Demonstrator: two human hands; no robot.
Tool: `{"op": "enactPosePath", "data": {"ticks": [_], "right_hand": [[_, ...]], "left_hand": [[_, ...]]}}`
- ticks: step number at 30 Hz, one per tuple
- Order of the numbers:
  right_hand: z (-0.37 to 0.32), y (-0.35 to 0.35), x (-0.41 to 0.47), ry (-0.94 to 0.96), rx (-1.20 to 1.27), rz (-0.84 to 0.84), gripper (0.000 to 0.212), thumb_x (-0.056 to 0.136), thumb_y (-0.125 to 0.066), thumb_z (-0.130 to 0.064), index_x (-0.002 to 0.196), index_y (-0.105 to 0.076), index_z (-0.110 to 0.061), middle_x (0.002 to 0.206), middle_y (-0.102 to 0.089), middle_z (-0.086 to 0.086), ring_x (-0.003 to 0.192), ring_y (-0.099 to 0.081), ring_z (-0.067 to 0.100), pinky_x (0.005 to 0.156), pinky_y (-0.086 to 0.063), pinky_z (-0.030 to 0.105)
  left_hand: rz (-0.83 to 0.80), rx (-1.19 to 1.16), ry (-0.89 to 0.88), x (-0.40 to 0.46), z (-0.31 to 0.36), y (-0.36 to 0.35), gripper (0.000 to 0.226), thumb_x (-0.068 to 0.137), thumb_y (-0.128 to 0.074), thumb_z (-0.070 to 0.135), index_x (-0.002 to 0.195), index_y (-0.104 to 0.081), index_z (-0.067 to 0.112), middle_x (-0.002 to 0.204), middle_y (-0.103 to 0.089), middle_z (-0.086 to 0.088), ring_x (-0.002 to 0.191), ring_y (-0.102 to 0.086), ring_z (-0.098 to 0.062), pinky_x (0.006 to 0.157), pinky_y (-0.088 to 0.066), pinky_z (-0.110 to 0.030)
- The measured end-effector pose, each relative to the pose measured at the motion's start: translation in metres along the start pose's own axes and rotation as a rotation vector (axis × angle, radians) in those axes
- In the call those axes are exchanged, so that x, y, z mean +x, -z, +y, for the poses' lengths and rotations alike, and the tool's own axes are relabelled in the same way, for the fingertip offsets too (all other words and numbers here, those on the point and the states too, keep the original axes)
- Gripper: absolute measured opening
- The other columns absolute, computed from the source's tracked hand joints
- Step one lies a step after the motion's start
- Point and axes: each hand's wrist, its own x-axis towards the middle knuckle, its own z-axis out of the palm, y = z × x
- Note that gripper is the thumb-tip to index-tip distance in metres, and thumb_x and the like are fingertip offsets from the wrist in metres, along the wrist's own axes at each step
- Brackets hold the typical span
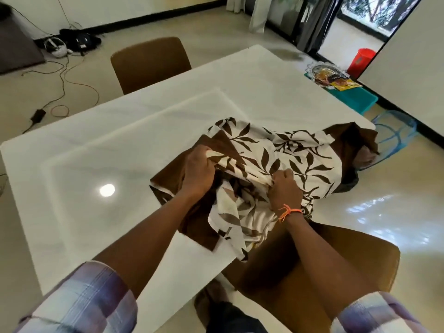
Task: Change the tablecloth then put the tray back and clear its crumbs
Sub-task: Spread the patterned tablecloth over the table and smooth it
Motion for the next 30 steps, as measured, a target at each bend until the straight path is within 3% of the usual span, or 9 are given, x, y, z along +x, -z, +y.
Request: {"op": "enactPosePath", "data": {"ticks": [3, 6, 8, 13, 16, 19, 22, 25, 30], "right_hand": [[0.006, 0.002, 0.015, -0.177, 0.169, -0.02, 0.022, 0.083, -0.056, -0.008, 0.105, -0.058, -0.012, 0.113, -0.055, 0.012, 0.087, -0.061, 0.033, 0.07, -0.052, 0.039], [0.019, 0.005, 0.04, -0.148, 0.421, -0.158, 0.011, 0.082, -0.068, -0.012, 0.092, -0.066, -0.015, 0.094, -0.067, 0.005, 0.087, -0.062, 0.022, 0.07, -0.045, 0.02], [0.025, 0.014, 0.054, -0.034, 0.518, -0.27, 0.017, 0.08, -0.076, -0.025, 0.093, -0.069, -0.017, 0.084, -0.065, -0.003, 0.075, -0.058, 0.012, 0.061, -0.037, 0.011], [0.022, 0.041, 0.076, 0.2, 0.588, -0.276, 0.065, 0.067, -0.076, -0.06, 0.118, -0.061, -0.024, 0.079, -0.054, -0.014, 0.067, -0.05, 0.002, 0.061, -0.038, 0.018], [0.021, 0.027, 0.074, 0.301, 0.25, -0.159, 0.056, 0.074, -0.078, -0.035, 0.124, -0.057, -0.019, 0.109, -0.062, -0.001, 0.095, -0.062, 0.019, 0.078, -0.051, 0.03], [0.027, 0.011, 0.063, 0.076, 0.087, -0.017, 0.04, 0.081, -0.066, -0.016, 0.121, -0.057, -0.012, 0.119, -0.056, 0.014, 0.1, -0.06, 0.034, 0.074, -0.053, 0.039], [0.056, -0.007, 0.052, -0.232, 0.067, -0.078, 0.046, 0.08, -0.07, -0.019, 0.123, -0.054, -0.01, 0.125, -0.049, 0.017, 0.108, -0.055, 0.038, 0.08, -0.053, 0.047], [0.087, -0.027, 0.043, -0.457, 0.108, -0.155, 0.035, 0.084, -0.066, -0.021, 0.115, -0.058, -0.007, 0.116, -0.057, 0.018, 0.104, -0.058, 0.039, 0.081, -0.052, 0.047], [0.083, -0.008, 0.072, -0.526, 0.379, -0.102, 0.032, 0.084, -0.053, -0.02, 0.1, -0.07, 0.003, 0.101, -0.068, 0.026, 0.098, -0.062, 0.042, 0.087, -0.05, 0.042]], "left_hand": [[-0.053, 0.367, -0.408, 0.012, -0.01, 0.018, 0.016, 0.092, -0.049, 0.022, 0.106, -0.053, 0.013, 0.094, -0.055, -0.003, 0.085, -0.049, -0.017, 0.075, -0.042, -0.031], [-0.137, 0.674, -0.6, 0.032, -0.015, 0.027, 0.041, 0.082, -0.06, 0.048, 0.105, -0.051, 0.015, 0.096, -0.057, -0.005, 0.085, -0.05, -0.022, 0.07, -0.037, -0.033], [-0.164, 0.754, -0.511, 0.048, -0.017, 0.031, 0.044, 0.083, -0.062, 0.047, 0.109, -0.053, 0.013, 0.102, -0.06, -0.008, 0.089, -0.055, -0.027, 0.073, -0.044, -0.038], [-0.088, 0.624, -0.302, 0.078, 0.003, 0.035, 0.018, 0.088, -0.053, 0.018, 0.103, -0.053, 0.008, 0.091, -0.061, -0.012, 0.081, -0.059, -0.031, 0.066, -0.044, -0.037], [-0.013, 0.559, -0.269, 0.1, 0.022, 0.042, 0.012, 0.091, -0.05, 0.014, 0.103, -0.05, 0.01, 0.085, -0.057, -0.009, 0.074, -0.054, -0.025, 0.062, -0.045, -0.037], [0.071, 0.574, -0.221, 0.118, 0.027, 0.054, 0.013, 0.093, -0.049, 0.011, 0.106, -0.05, 0.011, 0.085, -0.057, -0.007, 0.073, -0.052, -0.022, 0.062, -0.045, -0.036], [0.118, 0.6, -0.122, 0.127, 0.012, 0.063, 0.019, 0.093, -0.047, 0.011, 0.11, -0.055, 0.011, 0.092, -0.063, -0.01, 0.081, -0.059, -0.028, 0.063, -0.045, -0.035], [0.146, 0.543, 0.033, 0.125, -0.01, 0.065, 0.02, 0.093, -0.045, 0.011, 0.104, -0.061, 0.011, 0.096, -0.065, -0.013, 0.086, -0.062, -0.033, 0.064, -0.042, -0.034], [0.095, 0.218, 0.259, 0.123, -0.018, 0.058, 0.023, 0.089, -0.049, 0.002, 0.104, -0.067, 0.003, 0.107, -0.068, -0.018, 0.098, -0.063, -0.035, 0.079, -0.05, -0.038]]}}
